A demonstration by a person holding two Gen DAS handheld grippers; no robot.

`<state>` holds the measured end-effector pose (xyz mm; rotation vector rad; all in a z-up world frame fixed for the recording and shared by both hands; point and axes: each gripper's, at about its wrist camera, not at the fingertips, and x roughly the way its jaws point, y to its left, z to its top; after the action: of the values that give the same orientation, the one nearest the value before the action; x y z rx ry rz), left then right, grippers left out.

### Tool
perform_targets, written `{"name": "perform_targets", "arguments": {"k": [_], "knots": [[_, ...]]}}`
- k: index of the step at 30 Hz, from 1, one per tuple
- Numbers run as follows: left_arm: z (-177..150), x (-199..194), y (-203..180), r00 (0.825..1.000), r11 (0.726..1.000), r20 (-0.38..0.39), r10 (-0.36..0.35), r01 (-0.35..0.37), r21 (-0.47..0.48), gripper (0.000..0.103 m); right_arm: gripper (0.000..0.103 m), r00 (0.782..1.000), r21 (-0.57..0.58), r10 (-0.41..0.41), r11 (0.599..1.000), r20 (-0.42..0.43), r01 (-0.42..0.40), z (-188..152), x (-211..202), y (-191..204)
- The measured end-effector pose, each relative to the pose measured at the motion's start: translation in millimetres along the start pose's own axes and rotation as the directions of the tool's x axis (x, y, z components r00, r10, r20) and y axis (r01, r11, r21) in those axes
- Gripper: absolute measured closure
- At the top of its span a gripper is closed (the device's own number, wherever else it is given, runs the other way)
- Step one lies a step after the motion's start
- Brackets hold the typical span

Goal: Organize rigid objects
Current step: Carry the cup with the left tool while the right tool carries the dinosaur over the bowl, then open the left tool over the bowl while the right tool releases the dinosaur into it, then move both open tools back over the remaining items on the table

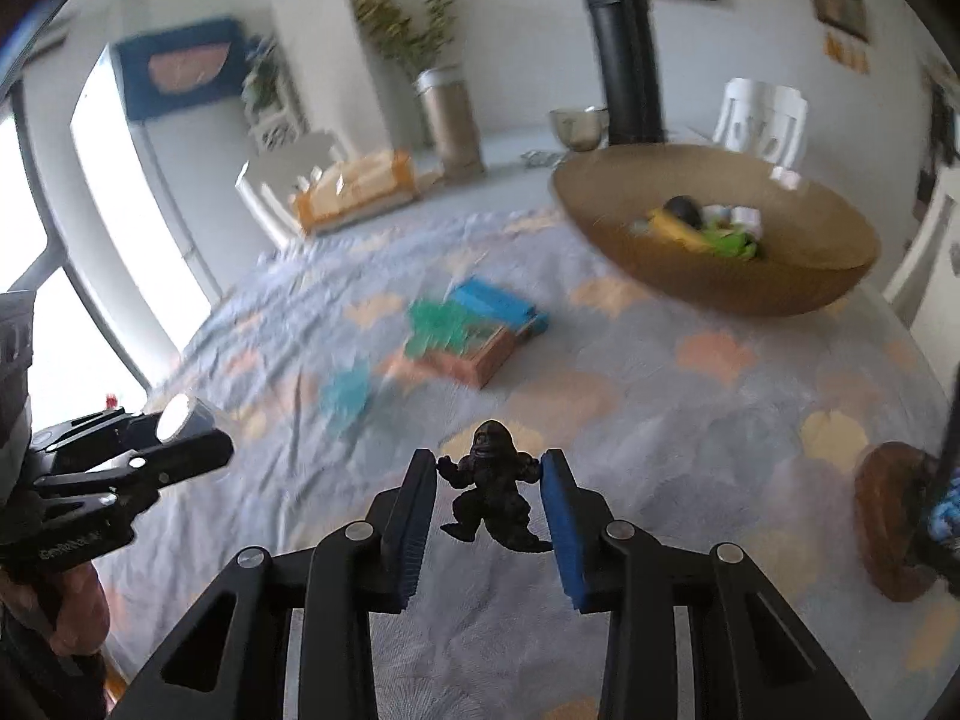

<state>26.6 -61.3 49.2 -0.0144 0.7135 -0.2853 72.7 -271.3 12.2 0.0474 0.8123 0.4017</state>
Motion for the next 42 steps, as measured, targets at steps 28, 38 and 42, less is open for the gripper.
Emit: {"name": "perform_targets", "arguments": {"k": [28,38,42], "knots": [[161,119,-70,0.993,0.995,0.075,-0.096,0.097,-0.006,0.034,0.044,0.929,0.213,-0.367,0.912,0.045,0.350,121,18,-88],[120,17,-5,0.977,0.978,0.184,-0.104,0.135,-0.162,0.027,0.037,0.962,0.180,-0.257,0.954,0.095,0.238,99,-33,-48],[77,-10,28,0.978,0.963,0.200,-0.067,0.115,-0.242,0.020,0.016,0.970,0.135,-0.218,0.970,0.104,0.203,79,-36,-24]]}}
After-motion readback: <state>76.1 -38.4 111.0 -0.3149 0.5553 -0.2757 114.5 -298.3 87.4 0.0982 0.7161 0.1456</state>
